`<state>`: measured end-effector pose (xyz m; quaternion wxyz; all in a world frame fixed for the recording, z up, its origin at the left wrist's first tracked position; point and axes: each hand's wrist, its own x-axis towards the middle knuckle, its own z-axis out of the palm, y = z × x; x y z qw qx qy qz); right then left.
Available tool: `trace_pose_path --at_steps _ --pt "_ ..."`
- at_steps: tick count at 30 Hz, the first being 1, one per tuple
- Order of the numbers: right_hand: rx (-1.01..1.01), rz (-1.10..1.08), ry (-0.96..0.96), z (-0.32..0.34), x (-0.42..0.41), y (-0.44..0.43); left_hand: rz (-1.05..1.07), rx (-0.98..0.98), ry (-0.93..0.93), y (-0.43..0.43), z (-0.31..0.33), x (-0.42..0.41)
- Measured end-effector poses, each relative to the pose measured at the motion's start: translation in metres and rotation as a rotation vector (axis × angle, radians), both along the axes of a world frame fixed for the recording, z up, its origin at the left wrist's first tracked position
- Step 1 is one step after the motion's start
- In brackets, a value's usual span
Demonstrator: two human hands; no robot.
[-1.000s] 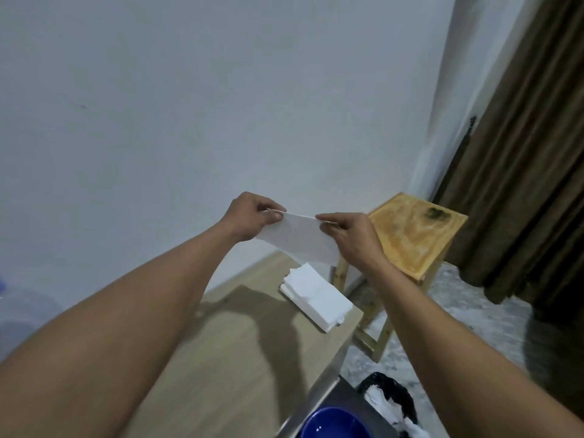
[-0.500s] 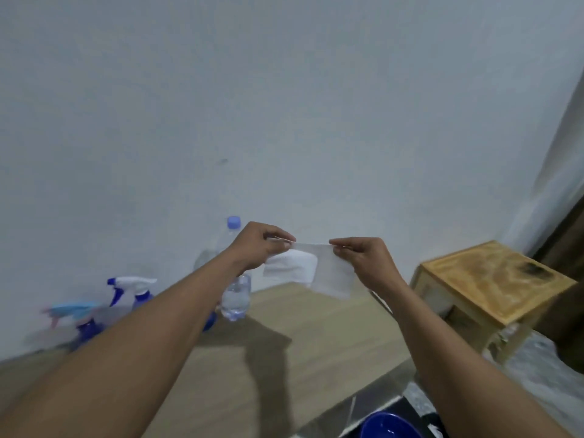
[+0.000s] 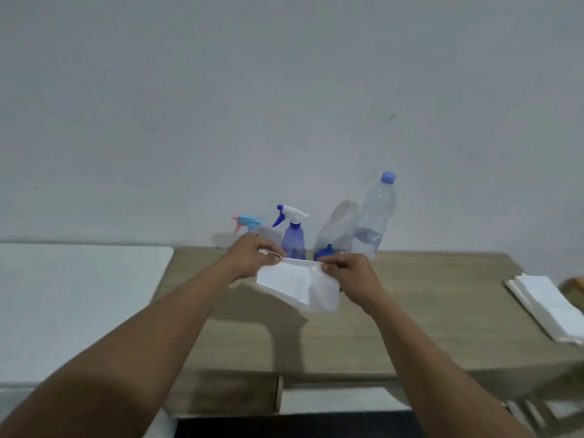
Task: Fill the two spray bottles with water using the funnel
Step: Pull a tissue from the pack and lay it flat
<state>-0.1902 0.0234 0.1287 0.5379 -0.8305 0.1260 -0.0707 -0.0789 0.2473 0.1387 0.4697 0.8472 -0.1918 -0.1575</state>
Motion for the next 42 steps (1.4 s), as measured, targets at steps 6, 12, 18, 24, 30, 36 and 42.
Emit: trace_pose_path --at_steps 6,12,18,24,30,36,42 --pt "0.062 0.068 0.149 -0.028 0.037 0.057 0.131 0.092 0.047 0.059 -0.035 0.016" --pt "-0.063 0.080 0.192 -0.070 0.089 0.081 0.227 0.099 0.095 0.077 -0.075 0.055" --pt "-0.274 0.045 0.182 -0.111 0.142 0.098 0.293 0.230 0.019 0.072 -0.126 0.108" --pt "-0.641 0.090 0.075 -0.165 0.153 0.129 0.250 0.530 -0.367 0.076 -0.174 0.100" --pt "-0.741 0.295 0.166 -0.215 0.131 0.144 -0.172 0.840 -0.419 0.094 -0.221 0.067" --pt "-0.844 0.321 0.161 -0.226 0.128 0.141 -0.166 0.898 -0.463 0.093 -0.232 0.070" --pt "-0.843 0.311 0.169 -0.226 0.120 0.124 -0.148 0.920 -0.438 0.071 -0.231 0.064"
